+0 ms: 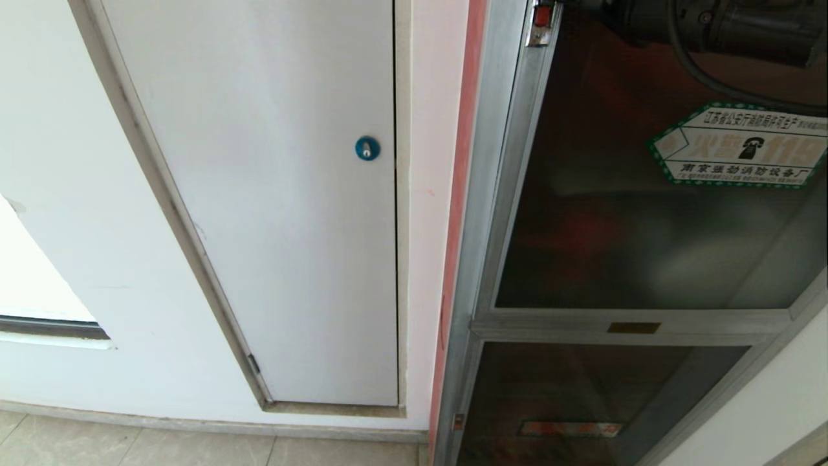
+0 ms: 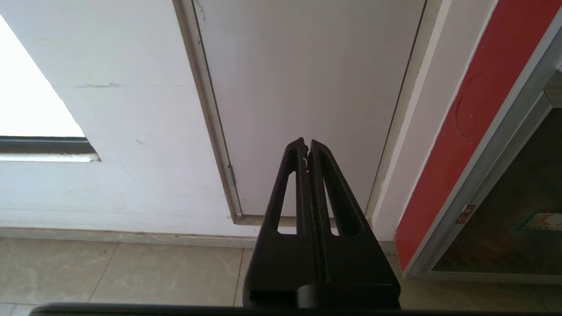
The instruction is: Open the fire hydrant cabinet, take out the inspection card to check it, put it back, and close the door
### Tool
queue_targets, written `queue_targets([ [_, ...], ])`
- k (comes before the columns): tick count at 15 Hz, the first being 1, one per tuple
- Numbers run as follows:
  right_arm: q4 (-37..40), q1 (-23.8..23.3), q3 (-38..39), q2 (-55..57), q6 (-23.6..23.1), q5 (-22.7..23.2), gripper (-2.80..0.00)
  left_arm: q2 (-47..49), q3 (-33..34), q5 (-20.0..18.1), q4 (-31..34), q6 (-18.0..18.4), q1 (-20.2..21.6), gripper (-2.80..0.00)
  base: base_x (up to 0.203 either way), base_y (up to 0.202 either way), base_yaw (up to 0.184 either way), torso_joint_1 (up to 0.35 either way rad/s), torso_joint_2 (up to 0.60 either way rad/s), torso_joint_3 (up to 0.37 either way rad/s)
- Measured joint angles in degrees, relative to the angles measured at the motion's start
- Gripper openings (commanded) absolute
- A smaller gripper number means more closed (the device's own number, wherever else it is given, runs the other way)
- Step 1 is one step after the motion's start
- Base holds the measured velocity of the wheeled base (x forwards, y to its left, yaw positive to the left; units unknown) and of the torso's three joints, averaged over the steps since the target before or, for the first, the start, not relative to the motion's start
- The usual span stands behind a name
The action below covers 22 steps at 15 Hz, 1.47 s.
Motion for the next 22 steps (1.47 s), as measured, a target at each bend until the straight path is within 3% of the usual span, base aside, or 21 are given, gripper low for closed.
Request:
queue_targets([
  [12,0.4,0.2,1.2,-0.6,0.1,-0.1,-2.80,0.0,0.0,0.0,0.0,0.0,0.0,-2.80,0.000,0.000,0.000,0.000,0.00,0.000],
  [22,0.2,5.5,4.7,-7.4,0.1,-0.1,-2.80,0.0,0.0,0.0,0.0,0.0,0.0,-2.80,0.000,0.000,0.000,0.000,0.00,0.000],
])
